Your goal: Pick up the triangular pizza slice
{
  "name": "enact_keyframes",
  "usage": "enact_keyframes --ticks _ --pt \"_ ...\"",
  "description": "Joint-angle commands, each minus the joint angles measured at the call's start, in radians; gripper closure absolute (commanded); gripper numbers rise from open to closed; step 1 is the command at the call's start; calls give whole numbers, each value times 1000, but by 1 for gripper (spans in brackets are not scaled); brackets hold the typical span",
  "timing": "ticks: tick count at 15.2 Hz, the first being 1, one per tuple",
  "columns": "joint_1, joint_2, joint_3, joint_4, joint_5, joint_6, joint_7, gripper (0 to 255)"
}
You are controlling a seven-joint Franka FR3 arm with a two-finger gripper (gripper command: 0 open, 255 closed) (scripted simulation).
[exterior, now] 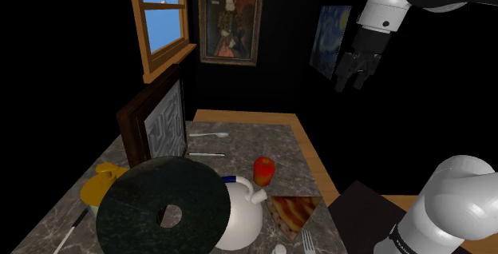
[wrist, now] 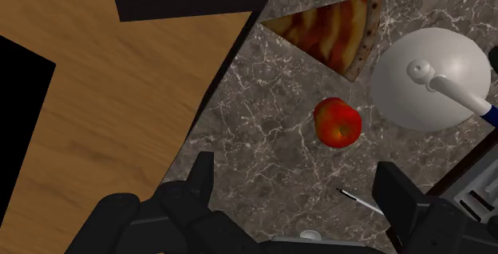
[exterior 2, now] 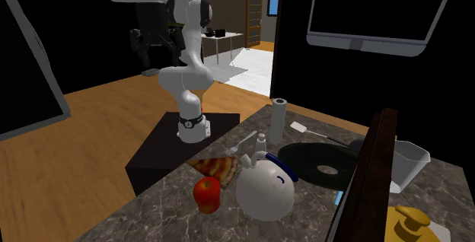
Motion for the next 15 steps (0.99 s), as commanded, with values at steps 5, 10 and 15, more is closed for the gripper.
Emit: enact_keyframes --ticks 5,10,15 --pt "21 -27 68 -124 25 97 45 0" --pt "53 -32 160 -257 61 225 105 0" --pt "88 3 261 -364 101 365 169 0"
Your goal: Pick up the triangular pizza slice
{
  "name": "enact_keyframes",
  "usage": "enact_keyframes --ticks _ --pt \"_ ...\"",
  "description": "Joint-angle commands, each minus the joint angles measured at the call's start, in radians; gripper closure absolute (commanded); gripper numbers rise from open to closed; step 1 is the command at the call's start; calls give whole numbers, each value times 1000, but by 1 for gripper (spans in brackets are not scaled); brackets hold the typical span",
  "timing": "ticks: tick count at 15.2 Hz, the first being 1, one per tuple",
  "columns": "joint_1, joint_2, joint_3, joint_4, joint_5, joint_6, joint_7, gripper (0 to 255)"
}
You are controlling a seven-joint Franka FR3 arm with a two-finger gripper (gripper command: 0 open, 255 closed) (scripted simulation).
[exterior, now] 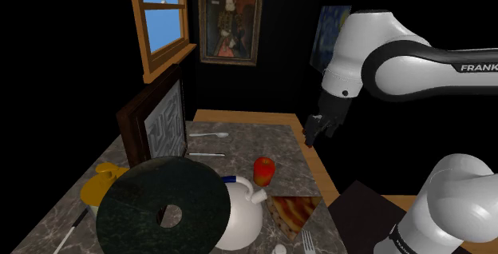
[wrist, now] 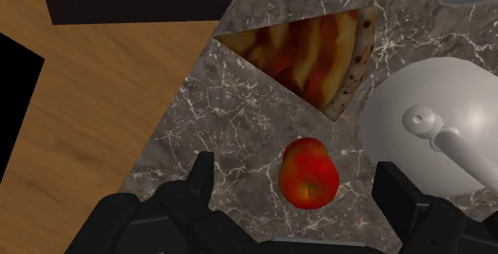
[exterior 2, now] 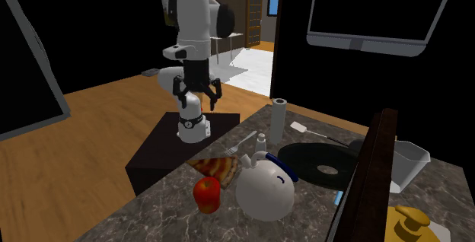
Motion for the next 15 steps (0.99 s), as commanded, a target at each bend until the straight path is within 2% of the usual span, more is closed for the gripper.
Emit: enact_keyframes --ticks 1,9,12,15 --pt "12 29 44 -37 16 66 28 0" --pt "41 206 235 -133 58 330 155 0" --pt "28 308 319 -146 49 438 217 0" --pt "-12 427 415 -146 6 548 300 0"
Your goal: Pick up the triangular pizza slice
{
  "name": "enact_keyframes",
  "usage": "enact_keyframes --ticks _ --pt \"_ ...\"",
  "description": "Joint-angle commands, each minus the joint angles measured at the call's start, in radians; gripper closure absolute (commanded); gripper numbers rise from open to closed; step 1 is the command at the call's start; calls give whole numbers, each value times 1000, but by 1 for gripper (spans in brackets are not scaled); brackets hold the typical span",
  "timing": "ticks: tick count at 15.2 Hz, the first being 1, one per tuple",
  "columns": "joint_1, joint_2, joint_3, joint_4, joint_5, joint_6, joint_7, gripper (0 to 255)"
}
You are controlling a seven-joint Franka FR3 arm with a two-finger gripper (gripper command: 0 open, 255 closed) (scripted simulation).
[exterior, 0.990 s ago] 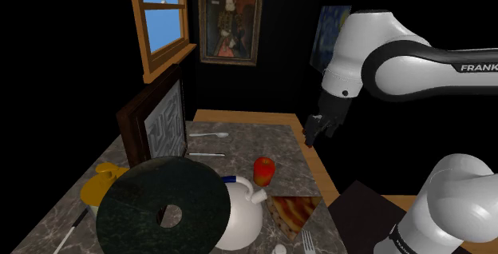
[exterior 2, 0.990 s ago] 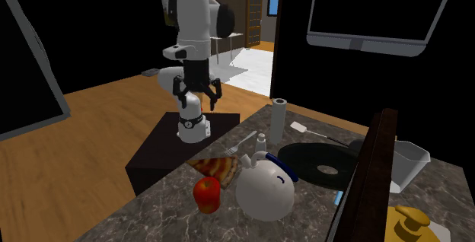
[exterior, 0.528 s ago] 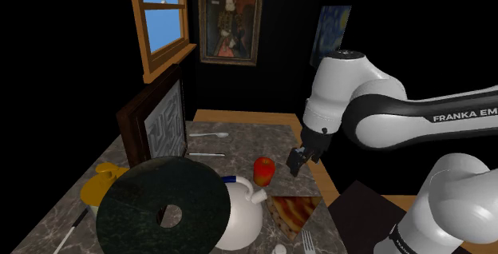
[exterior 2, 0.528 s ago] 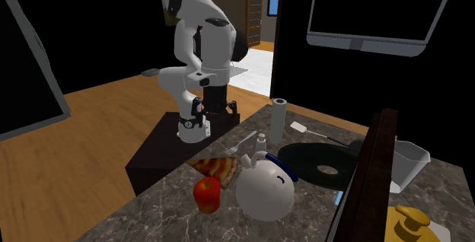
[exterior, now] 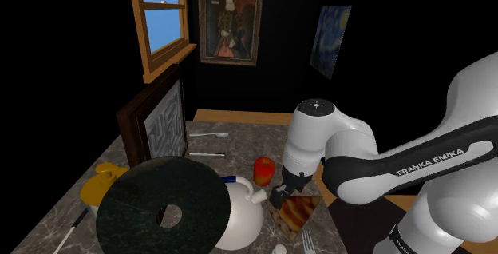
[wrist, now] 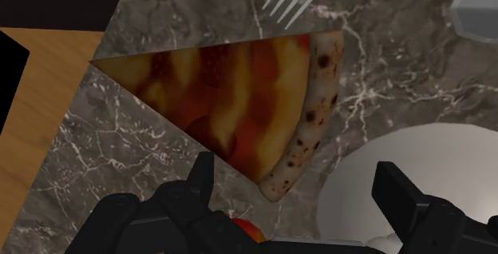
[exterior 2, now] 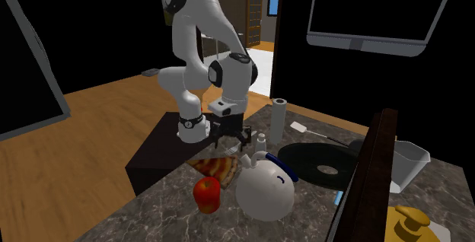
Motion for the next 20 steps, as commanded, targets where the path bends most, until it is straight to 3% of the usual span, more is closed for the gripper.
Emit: enact_keyframes --ticks 1,3,12,13,20 --pt "-35 83 66 3 -41 74 62 0" --pt "-76 153 123 11 -96 125 124 0" --pt "-195 301 216 -4 -276 258 269 0" --pt "-196 302 217 -2 -277 257 271 255" --pt "-195 300 216 -4 -275 258 269 255"
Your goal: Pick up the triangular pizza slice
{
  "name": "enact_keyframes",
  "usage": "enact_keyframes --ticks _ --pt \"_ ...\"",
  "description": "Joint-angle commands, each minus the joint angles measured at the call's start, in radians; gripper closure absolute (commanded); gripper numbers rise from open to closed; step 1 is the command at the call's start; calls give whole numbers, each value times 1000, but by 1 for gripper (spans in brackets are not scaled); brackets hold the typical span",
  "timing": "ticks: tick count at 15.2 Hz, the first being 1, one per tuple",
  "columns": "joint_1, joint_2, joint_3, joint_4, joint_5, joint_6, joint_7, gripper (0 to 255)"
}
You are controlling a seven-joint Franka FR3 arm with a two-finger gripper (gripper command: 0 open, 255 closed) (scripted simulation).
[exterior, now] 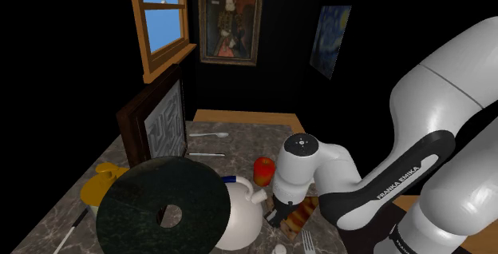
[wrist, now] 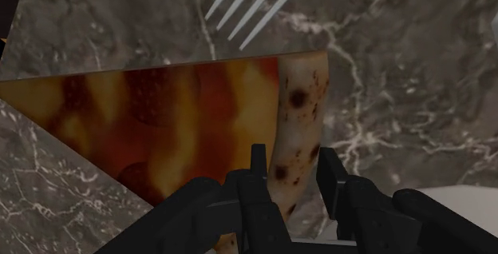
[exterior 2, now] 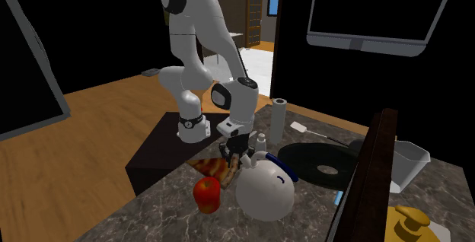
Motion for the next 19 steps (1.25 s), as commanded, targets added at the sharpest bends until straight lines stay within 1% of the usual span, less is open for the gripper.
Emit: enact_keyframes --ticks 1,2,4,6,10,17,19 --pt "0 1 0 0 0 0 0 255" --pt "0 1 0 0 0 1 0 255" --pt "37 -43 -25 1 66 -32 -52 255" --pt "69 -83 -49 5 117 -68 -93 255" --pt "121 -155 -95 16 187 -140 -152 255" --pt "179 -260 -158 47 250 -267 -217 255" --pt "180 -262 -160 47 251 -269 -218 255"
